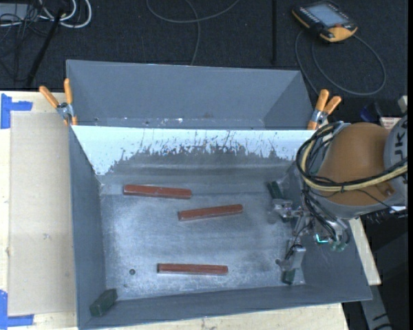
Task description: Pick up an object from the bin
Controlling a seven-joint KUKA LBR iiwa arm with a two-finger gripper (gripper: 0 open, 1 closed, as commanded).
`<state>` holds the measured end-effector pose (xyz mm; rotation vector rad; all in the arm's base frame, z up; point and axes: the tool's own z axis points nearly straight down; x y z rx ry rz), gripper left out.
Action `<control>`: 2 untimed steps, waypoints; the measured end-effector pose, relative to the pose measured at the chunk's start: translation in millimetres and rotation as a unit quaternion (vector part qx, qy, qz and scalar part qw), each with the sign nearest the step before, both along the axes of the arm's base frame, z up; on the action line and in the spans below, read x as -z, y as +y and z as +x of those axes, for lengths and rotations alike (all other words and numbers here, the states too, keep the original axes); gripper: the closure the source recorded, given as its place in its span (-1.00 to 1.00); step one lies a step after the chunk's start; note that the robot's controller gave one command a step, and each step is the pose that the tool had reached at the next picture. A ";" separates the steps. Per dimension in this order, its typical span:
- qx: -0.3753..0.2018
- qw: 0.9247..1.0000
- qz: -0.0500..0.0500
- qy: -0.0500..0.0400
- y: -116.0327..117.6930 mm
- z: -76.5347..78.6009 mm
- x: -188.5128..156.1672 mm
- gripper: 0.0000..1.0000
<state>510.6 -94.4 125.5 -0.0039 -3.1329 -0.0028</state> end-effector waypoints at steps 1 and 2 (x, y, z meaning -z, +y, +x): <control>-0.001 1.000 -0.001 -0.004 0.1 2.0 -3.8 -1.00; -0.010 1.000 0.000 -0.005 -28.9 8.8 4.9 -1.00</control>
Offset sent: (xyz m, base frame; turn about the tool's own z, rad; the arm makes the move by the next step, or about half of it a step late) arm 0.0112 -0.0502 -0.0102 -0.0246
